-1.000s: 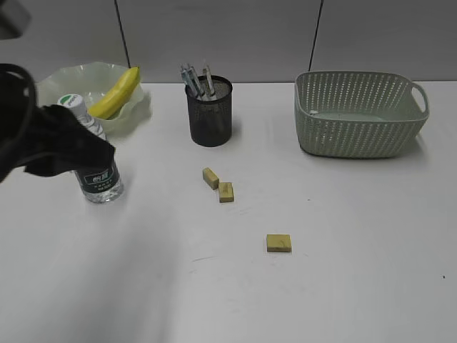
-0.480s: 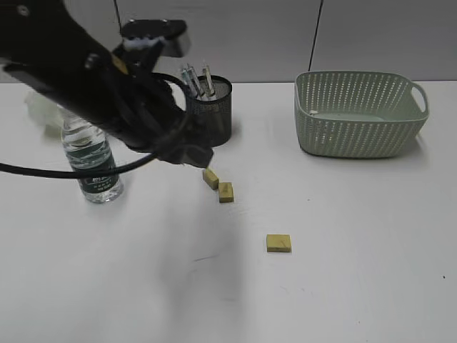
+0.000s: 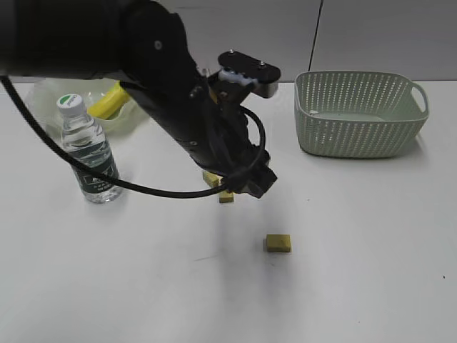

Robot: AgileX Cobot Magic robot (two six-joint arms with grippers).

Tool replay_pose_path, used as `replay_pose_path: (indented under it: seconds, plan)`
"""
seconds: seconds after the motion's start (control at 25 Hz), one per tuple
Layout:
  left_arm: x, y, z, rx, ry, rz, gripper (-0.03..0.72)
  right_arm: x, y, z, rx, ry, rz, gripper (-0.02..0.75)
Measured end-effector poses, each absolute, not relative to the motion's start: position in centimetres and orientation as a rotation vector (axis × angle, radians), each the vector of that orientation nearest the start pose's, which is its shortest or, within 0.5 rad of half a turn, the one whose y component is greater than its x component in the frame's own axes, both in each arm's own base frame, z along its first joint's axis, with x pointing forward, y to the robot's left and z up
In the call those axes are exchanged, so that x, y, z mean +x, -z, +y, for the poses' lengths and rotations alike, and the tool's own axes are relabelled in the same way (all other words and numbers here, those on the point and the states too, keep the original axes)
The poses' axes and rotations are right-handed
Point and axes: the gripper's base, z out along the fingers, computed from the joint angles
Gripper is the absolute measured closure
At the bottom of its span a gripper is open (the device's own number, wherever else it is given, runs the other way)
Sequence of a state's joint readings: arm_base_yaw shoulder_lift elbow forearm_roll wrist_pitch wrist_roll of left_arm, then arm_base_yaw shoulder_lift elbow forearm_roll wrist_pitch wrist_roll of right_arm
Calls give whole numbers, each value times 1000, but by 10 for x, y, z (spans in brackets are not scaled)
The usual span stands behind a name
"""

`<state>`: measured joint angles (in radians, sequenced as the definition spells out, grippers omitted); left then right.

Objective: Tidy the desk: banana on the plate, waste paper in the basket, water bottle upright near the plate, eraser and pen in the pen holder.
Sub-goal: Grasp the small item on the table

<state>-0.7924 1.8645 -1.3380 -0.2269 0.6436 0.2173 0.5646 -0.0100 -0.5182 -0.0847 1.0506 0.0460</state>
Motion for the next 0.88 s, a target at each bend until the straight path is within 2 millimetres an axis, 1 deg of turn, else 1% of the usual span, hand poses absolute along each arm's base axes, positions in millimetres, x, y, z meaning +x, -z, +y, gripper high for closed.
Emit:
replay_pose_path:
  seconds: [0.08,0.16,0.28,0.36,0.52,0.68,0.88]
  plan:
    - [273,-210,-302,1191,413,2440,254,-4,-283,-10,-512,-290,1949,416]
    - [276,-205,-311,1250,396,2439,240,-4,-283,-10,-512,-290,1949,416]
    - [278,-192,-322,1365,356,2448,234,-3,-283,-10,-512,-290,1948,416]
    - [278,-182,-329,1474,330,2436,233,-3,-282,-10,-513,-290,1949,416]
    - [275,-165,-339,1648,267,2408,232,-2,-281,-9,-513,-289,1951,416]
    - [273,-153,-347,1717,242,2385,232,-2,-281,-9,-513,-289,1950,416]
    - [270,-143,-354,1734,240,2369,232,-2,-281,-9,-513,-289,1950,416]
